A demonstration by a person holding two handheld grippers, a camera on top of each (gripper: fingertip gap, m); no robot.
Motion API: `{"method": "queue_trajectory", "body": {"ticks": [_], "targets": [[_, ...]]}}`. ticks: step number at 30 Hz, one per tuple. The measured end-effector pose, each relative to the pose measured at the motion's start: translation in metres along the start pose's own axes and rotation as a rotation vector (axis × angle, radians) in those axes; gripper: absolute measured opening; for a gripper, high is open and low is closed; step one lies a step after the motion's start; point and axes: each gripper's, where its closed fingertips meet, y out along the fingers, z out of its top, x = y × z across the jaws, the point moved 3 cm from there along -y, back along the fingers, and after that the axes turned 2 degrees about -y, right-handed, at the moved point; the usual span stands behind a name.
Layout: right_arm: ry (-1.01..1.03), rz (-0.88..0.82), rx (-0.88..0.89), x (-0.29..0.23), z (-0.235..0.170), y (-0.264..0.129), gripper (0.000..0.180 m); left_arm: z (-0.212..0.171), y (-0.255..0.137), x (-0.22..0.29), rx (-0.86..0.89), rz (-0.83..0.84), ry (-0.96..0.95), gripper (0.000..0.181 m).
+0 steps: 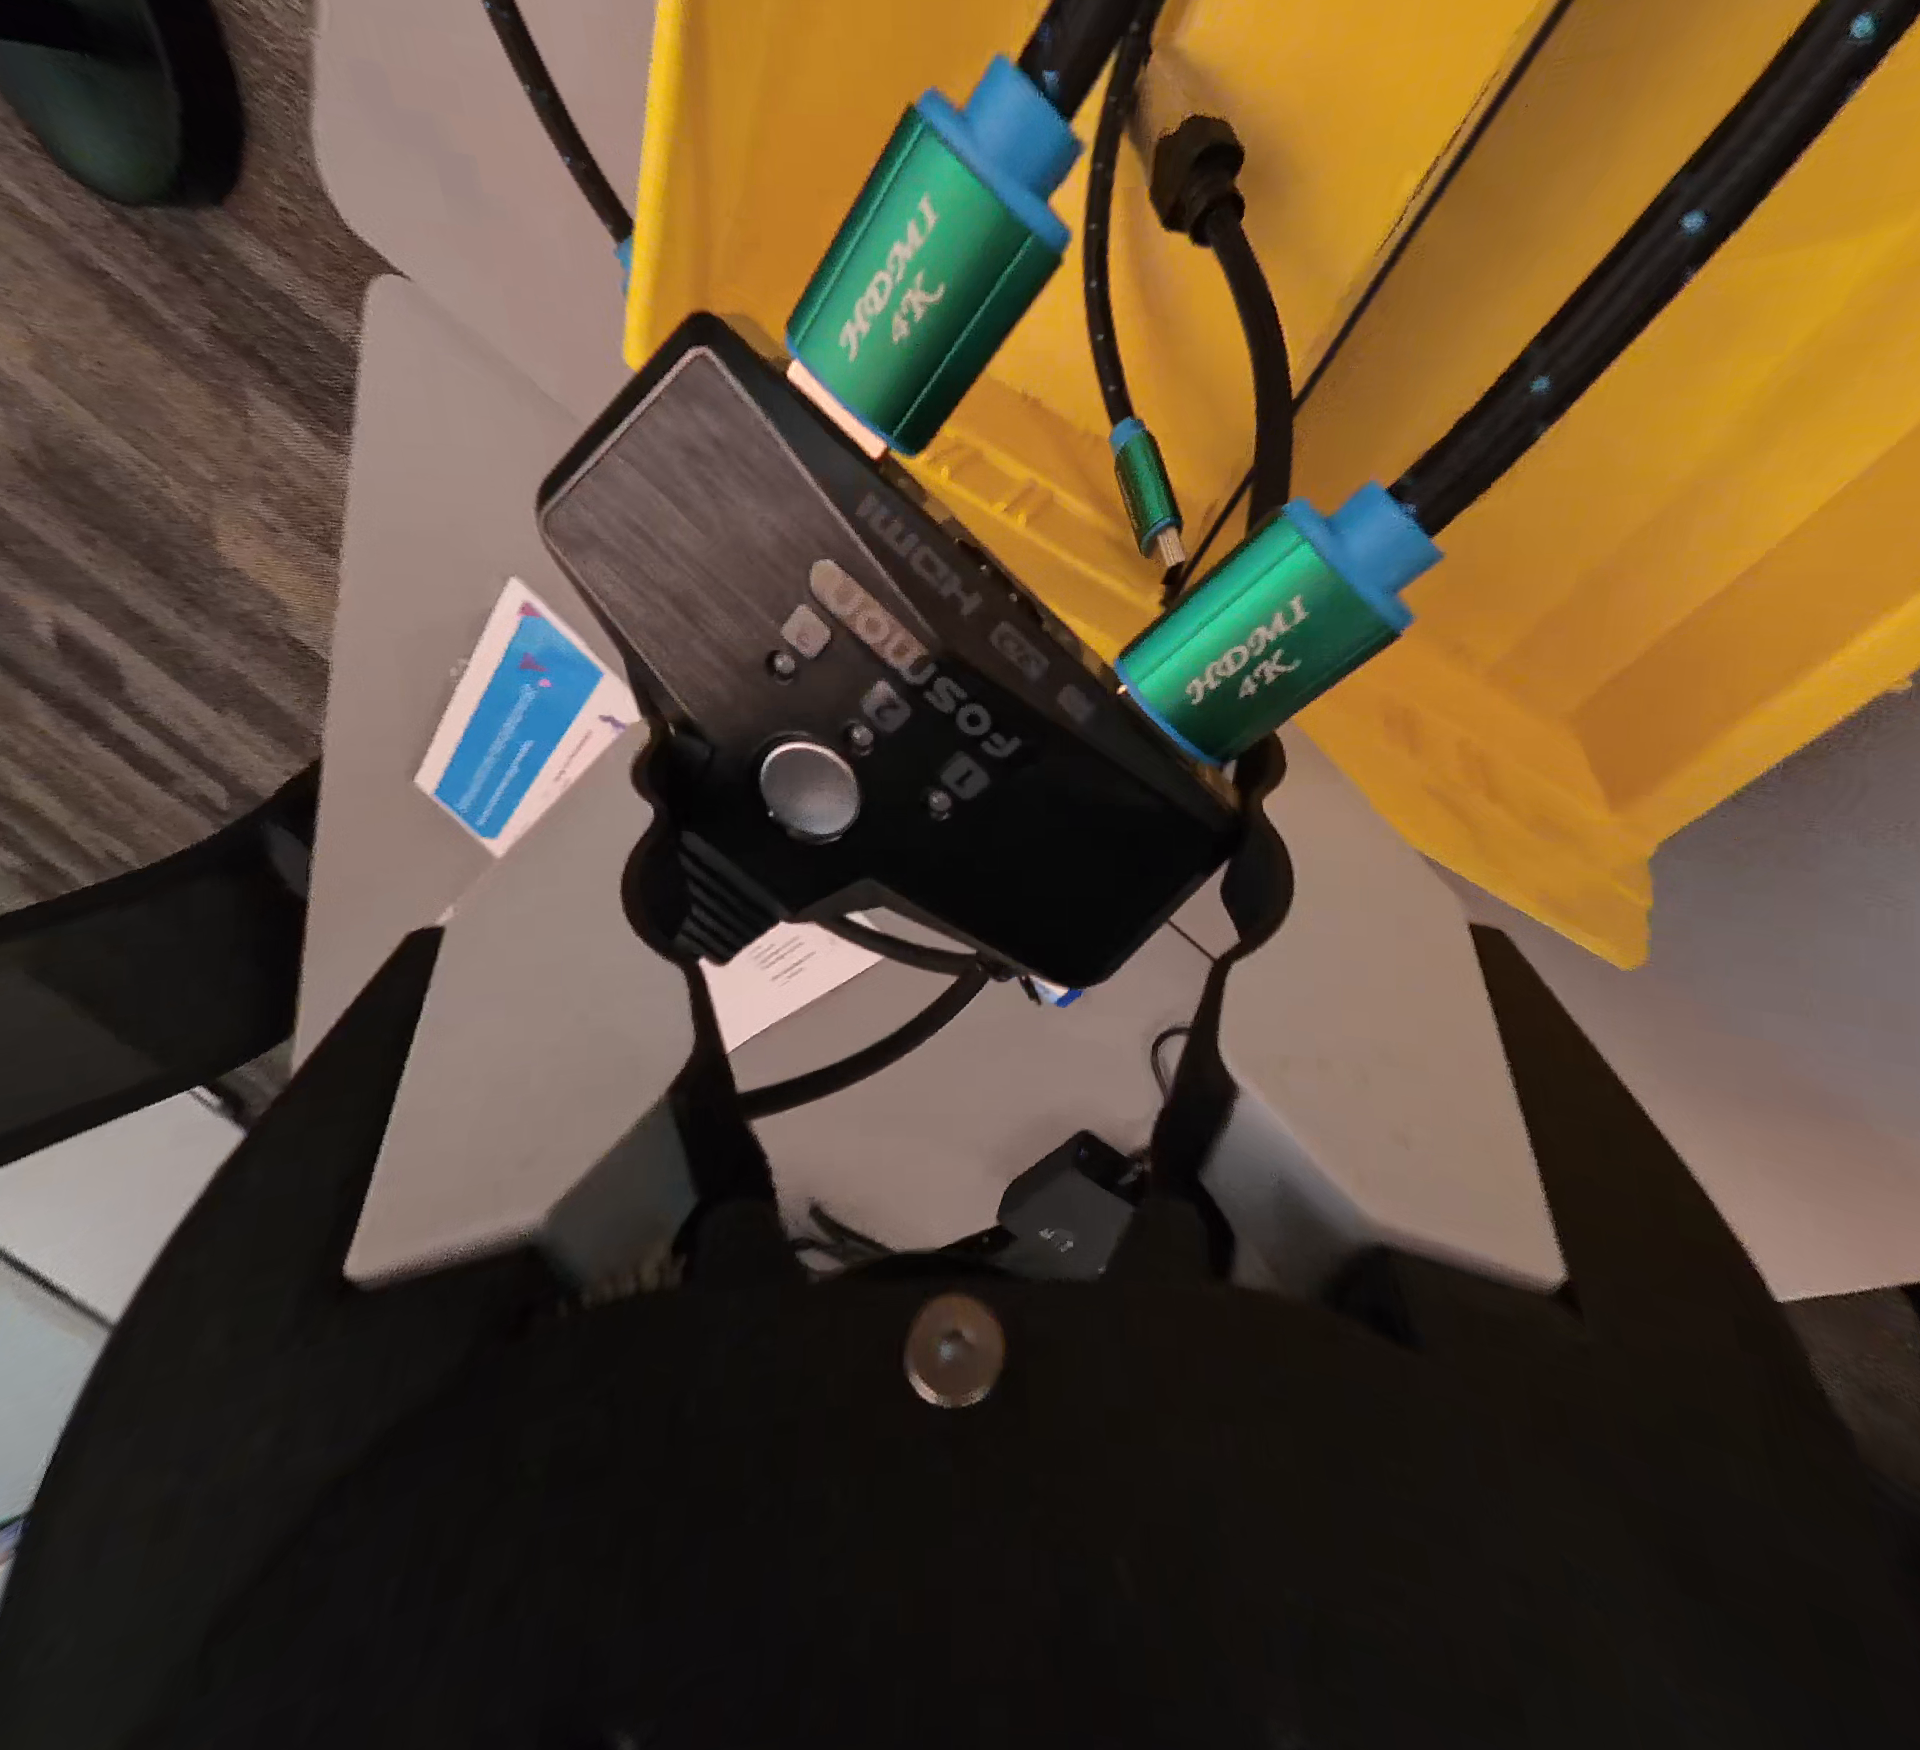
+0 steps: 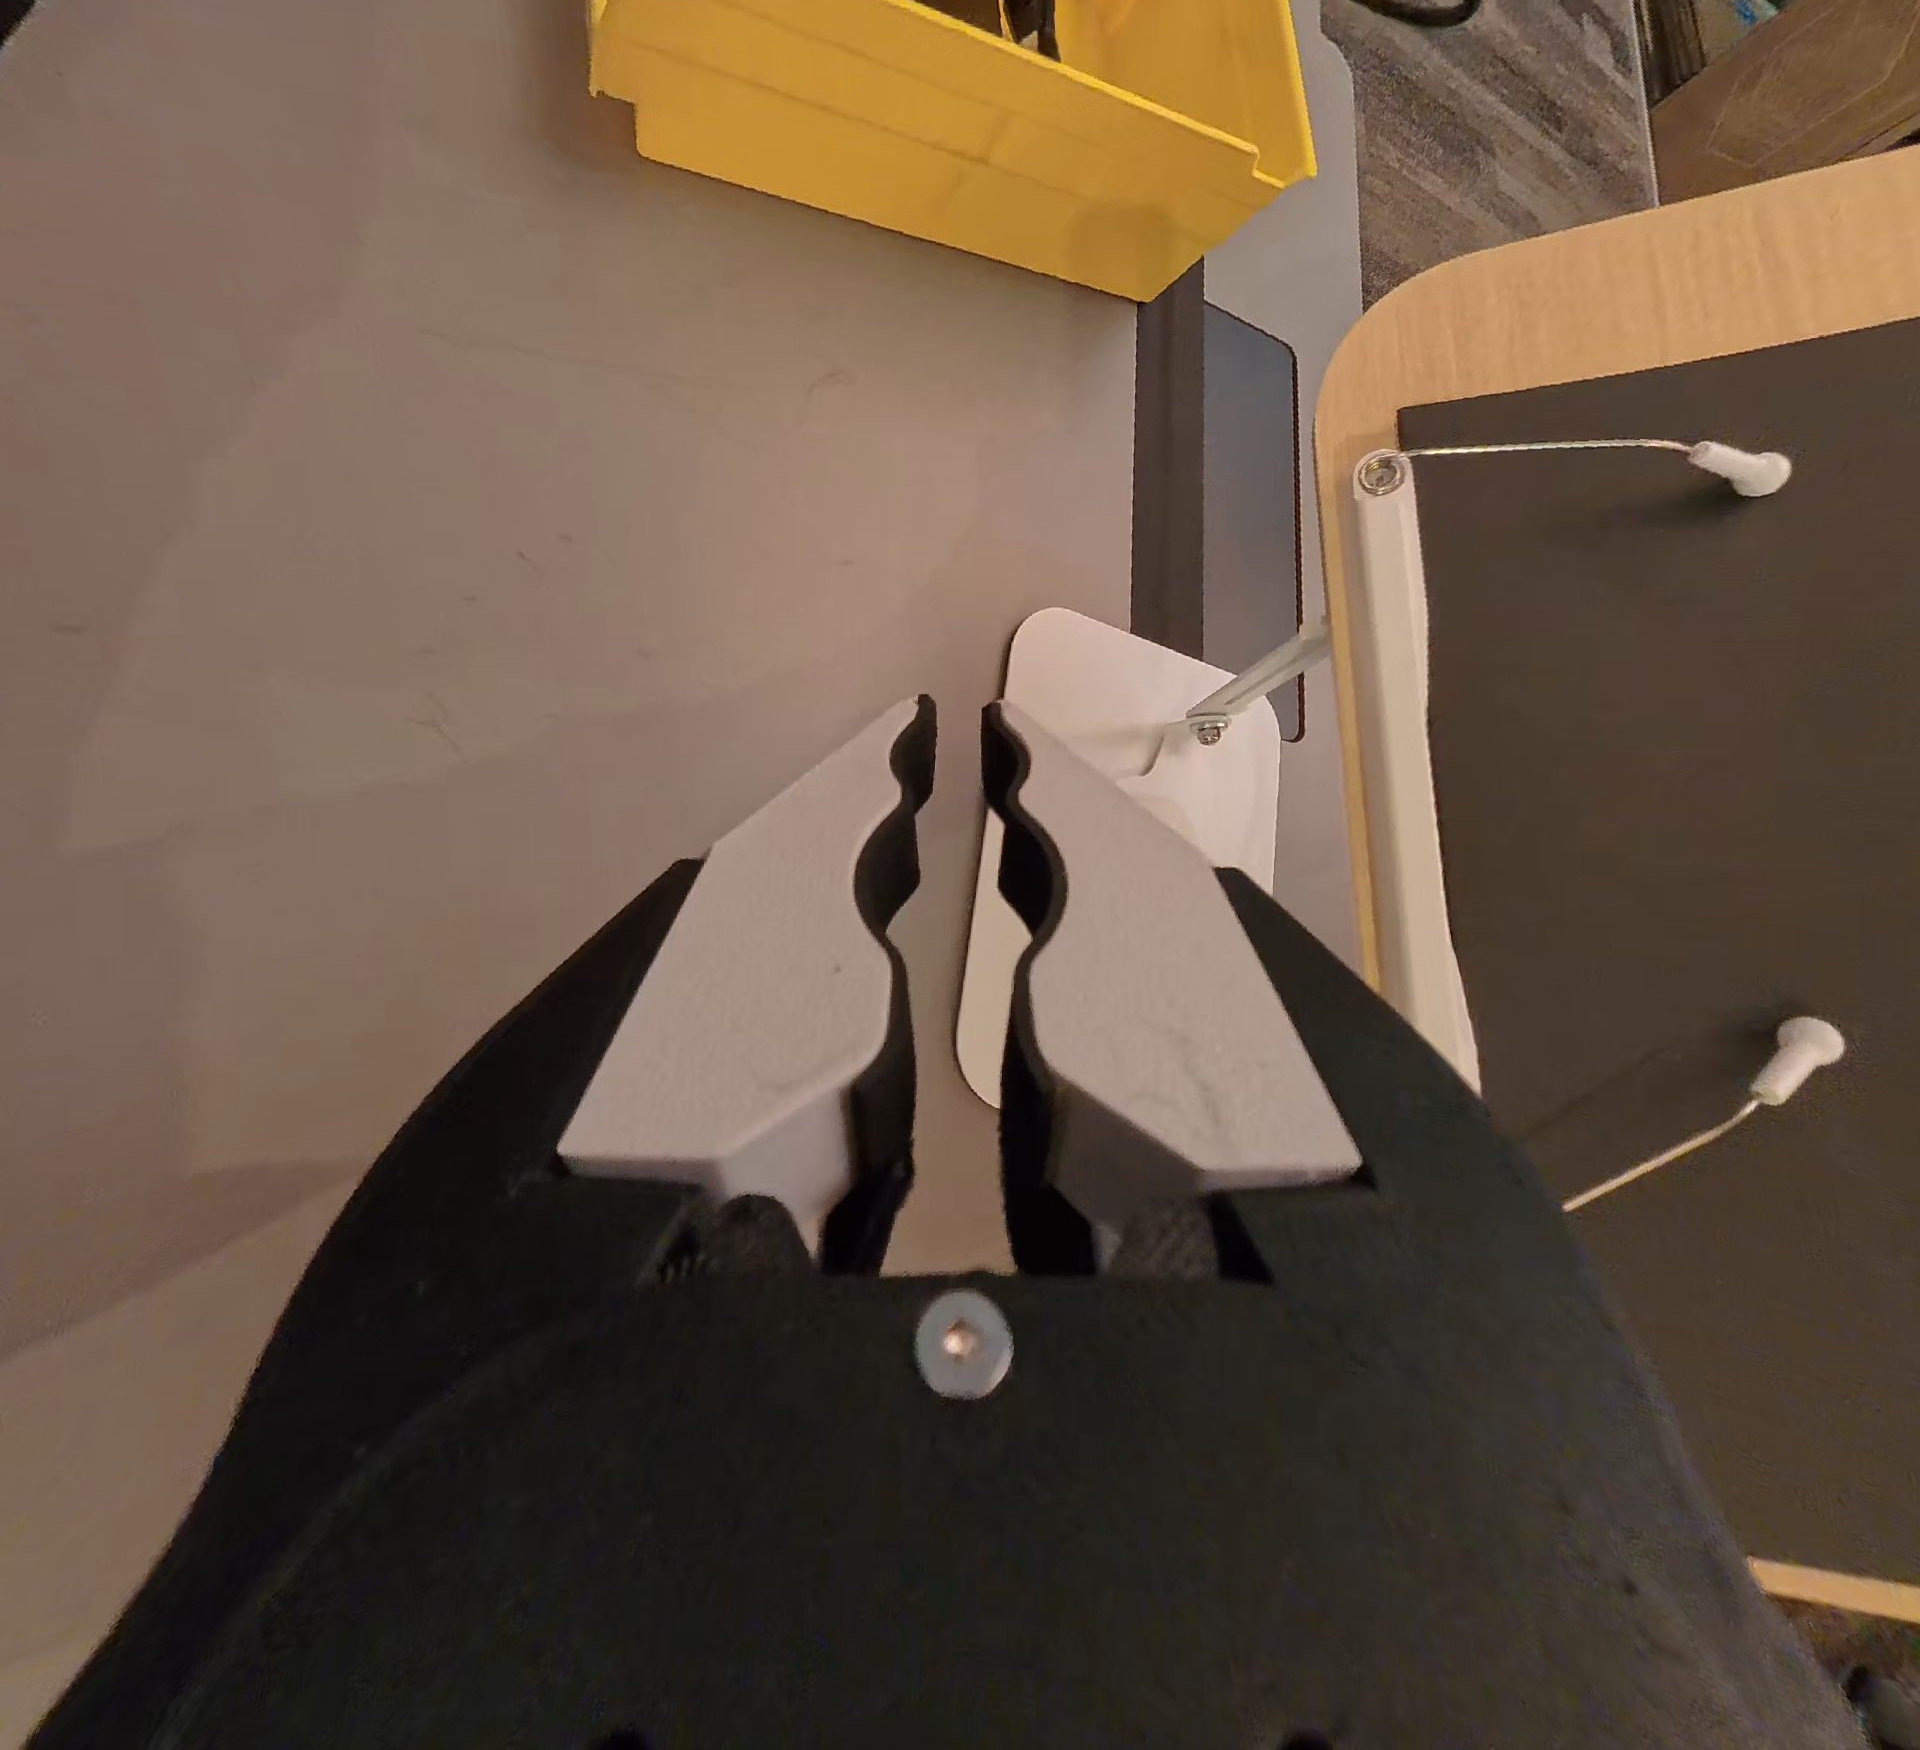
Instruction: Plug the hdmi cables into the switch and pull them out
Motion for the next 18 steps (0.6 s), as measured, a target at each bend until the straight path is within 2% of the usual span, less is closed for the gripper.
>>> {"method": "queue_trajectory", "body": {"ticks": [18], "targets": [[-0.009,-0.072,0.048,0.004,0.007,-0.031,0.006,0.012,-0.133,-0.014,0.056,0.346,0.000,0.104]]}}
